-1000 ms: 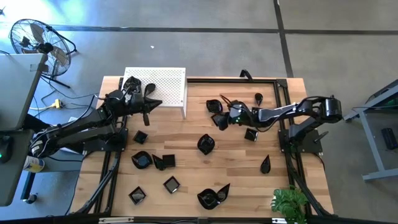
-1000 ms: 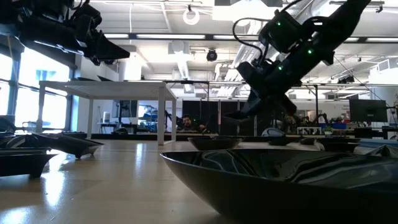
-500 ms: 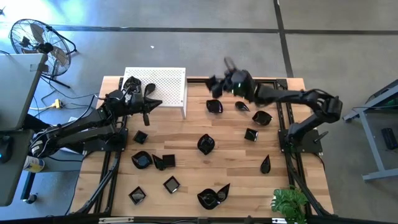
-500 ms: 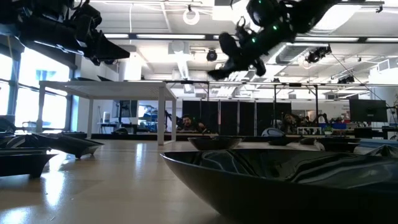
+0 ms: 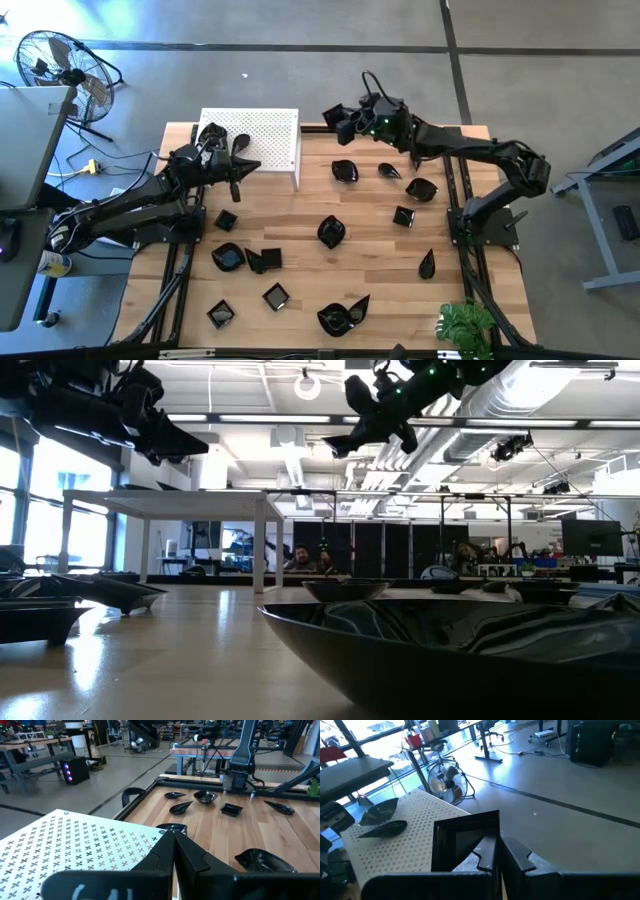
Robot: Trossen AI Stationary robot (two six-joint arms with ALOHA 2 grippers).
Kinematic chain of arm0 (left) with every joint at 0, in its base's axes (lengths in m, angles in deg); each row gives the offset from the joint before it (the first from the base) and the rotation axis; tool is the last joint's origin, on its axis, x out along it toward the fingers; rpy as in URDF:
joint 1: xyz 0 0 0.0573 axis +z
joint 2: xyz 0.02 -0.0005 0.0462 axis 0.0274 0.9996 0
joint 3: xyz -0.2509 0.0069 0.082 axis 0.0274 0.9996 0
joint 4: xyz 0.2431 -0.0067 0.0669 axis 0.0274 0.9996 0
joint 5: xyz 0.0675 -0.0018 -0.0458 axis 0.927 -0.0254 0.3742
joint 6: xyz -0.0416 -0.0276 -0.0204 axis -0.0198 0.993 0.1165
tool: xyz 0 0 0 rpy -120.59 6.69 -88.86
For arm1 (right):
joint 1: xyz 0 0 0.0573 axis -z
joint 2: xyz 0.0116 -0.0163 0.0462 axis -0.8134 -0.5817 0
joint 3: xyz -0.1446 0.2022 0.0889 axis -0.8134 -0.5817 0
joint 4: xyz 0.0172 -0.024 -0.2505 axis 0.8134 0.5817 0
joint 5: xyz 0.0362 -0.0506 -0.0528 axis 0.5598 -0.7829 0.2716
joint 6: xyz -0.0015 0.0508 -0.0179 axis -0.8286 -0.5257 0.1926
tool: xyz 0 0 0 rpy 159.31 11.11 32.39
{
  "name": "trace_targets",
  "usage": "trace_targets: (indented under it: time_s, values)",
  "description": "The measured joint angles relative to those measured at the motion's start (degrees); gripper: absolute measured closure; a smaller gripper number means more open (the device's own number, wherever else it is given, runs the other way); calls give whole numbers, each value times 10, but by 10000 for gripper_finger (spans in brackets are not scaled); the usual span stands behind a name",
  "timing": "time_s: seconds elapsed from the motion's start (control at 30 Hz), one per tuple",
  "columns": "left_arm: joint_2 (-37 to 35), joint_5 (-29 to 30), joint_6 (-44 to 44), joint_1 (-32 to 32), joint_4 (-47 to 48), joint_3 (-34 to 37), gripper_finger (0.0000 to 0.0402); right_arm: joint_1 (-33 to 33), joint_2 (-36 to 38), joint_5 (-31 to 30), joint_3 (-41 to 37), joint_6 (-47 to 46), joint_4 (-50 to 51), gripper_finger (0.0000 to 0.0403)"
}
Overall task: Pick & Place Mini shaped plates
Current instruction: Put the black square plate on the shelf
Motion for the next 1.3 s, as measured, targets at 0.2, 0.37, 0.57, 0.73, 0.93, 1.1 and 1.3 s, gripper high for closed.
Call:
trace_targets:
  time_s: [0.2,0.37,0.57,0.73,0.93,1.1,1.3]
  values:
    - [0,0,0,0,6,0,401,-10,-49,40,0,-12,-10,394]
    - [0,0,0,0,6,0,401,-32,-106,98,0,-43,-109,394]
    - [0,-3,16,0,0,0,401,-66,-133,87,0,-44,-153,394]
    - [0,29,34,0,-49,0,401,-88,-145,72,0,-28,-179,394]
    - [1,-27,122,0,-55,0,401,-97,-150,69,0,-14,-187,394]
    - [6,-20,164,0,-62,-12,401,-104,-150,78,0,16,-213,394]
    - [79,23,165,-8,0,-69,379,-107,-150,60,0,41,-219,394]
